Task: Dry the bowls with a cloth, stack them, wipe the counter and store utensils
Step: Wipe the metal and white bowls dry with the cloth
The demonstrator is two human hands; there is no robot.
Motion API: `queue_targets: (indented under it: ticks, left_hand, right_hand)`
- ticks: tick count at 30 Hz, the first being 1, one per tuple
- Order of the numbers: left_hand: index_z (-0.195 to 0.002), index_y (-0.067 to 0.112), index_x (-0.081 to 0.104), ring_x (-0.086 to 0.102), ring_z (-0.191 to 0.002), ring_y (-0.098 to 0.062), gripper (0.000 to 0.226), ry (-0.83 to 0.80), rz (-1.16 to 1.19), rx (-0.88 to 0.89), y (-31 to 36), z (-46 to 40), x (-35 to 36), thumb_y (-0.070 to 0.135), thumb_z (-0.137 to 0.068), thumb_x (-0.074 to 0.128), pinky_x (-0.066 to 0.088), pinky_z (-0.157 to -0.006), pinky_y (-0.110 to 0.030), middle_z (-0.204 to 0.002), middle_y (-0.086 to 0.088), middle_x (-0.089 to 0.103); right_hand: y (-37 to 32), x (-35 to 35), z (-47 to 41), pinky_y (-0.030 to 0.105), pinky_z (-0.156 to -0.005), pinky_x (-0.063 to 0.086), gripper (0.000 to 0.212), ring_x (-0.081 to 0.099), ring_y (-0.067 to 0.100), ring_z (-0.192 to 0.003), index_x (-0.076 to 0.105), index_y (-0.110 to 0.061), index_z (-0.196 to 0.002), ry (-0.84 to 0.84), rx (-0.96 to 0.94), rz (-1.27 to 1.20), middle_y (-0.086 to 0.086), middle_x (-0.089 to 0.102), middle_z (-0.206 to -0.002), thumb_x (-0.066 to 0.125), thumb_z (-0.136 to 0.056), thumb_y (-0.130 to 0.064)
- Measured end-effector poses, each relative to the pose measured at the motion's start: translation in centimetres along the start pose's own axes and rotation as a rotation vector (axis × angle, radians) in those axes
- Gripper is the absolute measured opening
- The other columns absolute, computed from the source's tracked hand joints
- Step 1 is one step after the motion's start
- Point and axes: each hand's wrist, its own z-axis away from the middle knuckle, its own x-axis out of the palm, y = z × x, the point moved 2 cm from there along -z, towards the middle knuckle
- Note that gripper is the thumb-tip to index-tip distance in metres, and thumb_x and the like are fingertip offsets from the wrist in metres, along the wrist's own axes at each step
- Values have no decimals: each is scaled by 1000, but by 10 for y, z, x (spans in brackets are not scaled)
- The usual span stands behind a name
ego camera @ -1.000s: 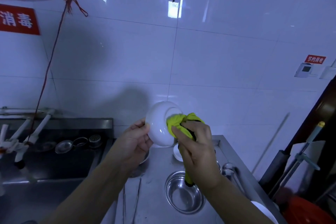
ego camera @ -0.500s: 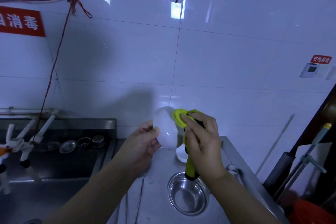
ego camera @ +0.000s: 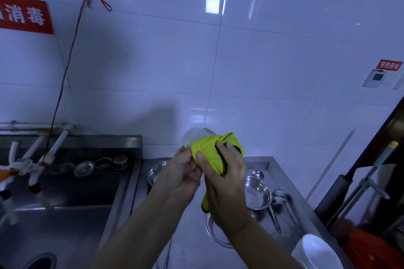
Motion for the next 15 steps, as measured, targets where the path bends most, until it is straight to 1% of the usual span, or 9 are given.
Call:
queue_targets:
  ticks: [1,2,5,7,8,10,11,13,15]
  left_hand:
    - [-112,-3,57,70,-83,-20,24,14,30,-20,0,1,-3,6,-91,50,59,-75,-32,-97,-16,70]
    - [-109,-3,58,71,-80,-19,21,34,63,-41,0,2,-6,6,-92,49,59,-73,-31,-92,-16,71]
    - [-101,-2,59,66,-87,-19,17,92,136,-94,3,3,-18,6,-93,46,55,-85,-36,-87,-14,71]
    - [-97,0,60,68,-82,-17,15,100,103,-110,5,4,-27,5,-92,47,54,-86,-34,-82,-11,73]
    - [-95,0,60,70,-76,-16,14,85,75,-117,5,3,-31,5,-92,47,56,-83,-32,-79,-10,74]
    - [-95,2,59,71,-71,-13,15,22,1,-125,5,3,-40,5,-93,45,59,-65,-28,-79,-8,74]
    - [-96,2,60,71,-72,-12,17,-18,-50,-136,5,2,-43,5,-93,44,58,-61,-26,-81,-7,74]
    - [-95,5,62,71,-73,-11,20,-104,-181,-165,4,-1,-47,4,-93,42,57,-62,-23,-81,-4,74]
    - [-91,7,62,70,-71,-10,21,-166,-319,-189,0,-6,-47,1,-92,41,57,-63,-23,-78,-1,74]
  right_hand:
    - [1,1,3,29,-113,17,34,24,23,-137,53,-33,-128,15,28,-15,9,37,-140,38,-100,-21]
    - [2,2,5,28,-112,19,33,27,25,-136,55,-31,-127,35,74,-52,9,37,-139,37,-101,-23]
    - [-1,4,11,30,-110,28,39,33,28,-134,60,-24,-126,68,330,-326,9,35,-140,41,-96,-7]
    - [1,2,11,22,-108,31,44,38,18,-131,57,-25,-124,69,510,-497,10,38,-137,37,-94,-1]
    - [4,1,10,18,-106,31,43,42,12,-127,57,-23,-124,73,584,-551,10,41,-133,36,-94,0]
    - [13,-1,8,15,-103,34,39,48,4,-119,60,-14,-123,78,711,-641,13,49,-130,38,-97,5]
    - [19,-1,8,18,-103,36,39,51,4,-119,62,-11,-122,72,780,-700,13,53,-130,37,-97,6]
    - [30,-2,8,28,-102,41,40,55,10,-118,68,-17,-114,47,902,-793,6,60,-127,39,-97,4]
    - [40,-5,7,32,-101,42,42,57,14,-118,71,-23,-109,-3,937,-804,1,63,-124,40,-95,2]
